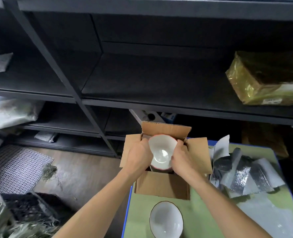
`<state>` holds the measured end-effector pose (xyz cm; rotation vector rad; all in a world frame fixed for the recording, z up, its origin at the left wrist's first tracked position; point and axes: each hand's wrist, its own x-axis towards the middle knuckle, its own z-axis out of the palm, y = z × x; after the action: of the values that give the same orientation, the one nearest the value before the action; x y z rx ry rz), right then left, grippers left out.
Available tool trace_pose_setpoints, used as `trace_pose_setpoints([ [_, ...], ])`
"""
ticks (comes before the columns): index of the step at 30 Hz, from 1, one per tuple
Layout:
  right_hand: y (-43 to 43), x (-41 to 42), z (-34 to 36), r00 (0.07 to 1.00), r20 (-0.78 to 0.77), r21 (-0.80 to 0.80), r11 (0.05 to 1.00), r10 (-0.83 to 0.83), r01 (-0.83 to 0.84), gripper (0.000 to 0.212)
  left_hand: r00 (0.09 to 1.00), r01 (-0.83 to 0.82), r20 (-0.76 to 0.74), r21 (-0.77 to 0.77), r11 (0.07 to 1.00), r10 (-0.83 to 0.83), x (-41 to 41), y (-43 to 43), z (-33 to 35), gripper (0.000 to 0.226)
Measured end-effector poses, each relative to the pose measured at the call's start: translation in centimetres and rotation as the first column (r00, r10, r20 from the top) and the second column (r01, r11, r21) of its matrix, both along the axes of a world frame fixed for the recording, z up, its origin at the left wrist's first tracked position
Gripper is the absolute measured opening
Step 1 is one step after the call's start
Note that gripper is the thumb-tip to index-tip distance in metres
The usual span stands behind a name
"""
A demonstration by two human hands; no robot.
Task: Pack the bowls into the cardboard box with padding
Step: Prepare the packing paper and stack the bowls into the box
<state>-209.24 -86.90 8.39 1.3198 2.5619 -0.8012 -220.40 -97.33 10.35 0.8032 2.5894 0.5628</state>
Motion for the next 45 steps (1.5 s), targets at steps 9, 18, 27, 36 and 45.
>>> trace_pose_setpoints([
  [9, -1.0, -0.2, -0.2, 0.985, 0.131, 0.128, 0.983, 0.114, -0.130, 0.085, 0.987, 0.095, -0.116, -0.119, 0.988, -0.108, 0.9, 0.2, -0.5, 0.024],
  [18, -1.8, 0.6, 0.0, 0.981, 0.128, 0.253, 0.951, 0.148, -0.176, 0.084, 0.943, 0.160, -0.251, -0.231, 0.960, -0.218, 1.4, 0.3, -1.0, 0.039],
  [27, -2.3, 0.9, 0.3, 0.975, 0.143, 0.286, 0.936, 0.169, -0.204, 0.083, 0.932, 0.241, -0.258, -0.079, 0.967, -0.254, -0.3, -1.0, -1.4, 0.036],
  [36, -3.1, 1.3, 0.6, 0.969, 0.137, 0.261, 0.936, 0.205, -0.235, 0.042, 0.889, 0.209, -0.366, -0.210, 0.955, -0.275, 0.4, -1.8, -1.7, 0.031],
  [45, -3.1, 0.9, 0.8, 0.967, 0.134, 0.279, 0.928, 0.216, -0.246, 0.043, 0.870, 0.264, -0.372, -0.203, 0.943, -0.324, 0.1, -1.7, -2.3, 0.033],
])
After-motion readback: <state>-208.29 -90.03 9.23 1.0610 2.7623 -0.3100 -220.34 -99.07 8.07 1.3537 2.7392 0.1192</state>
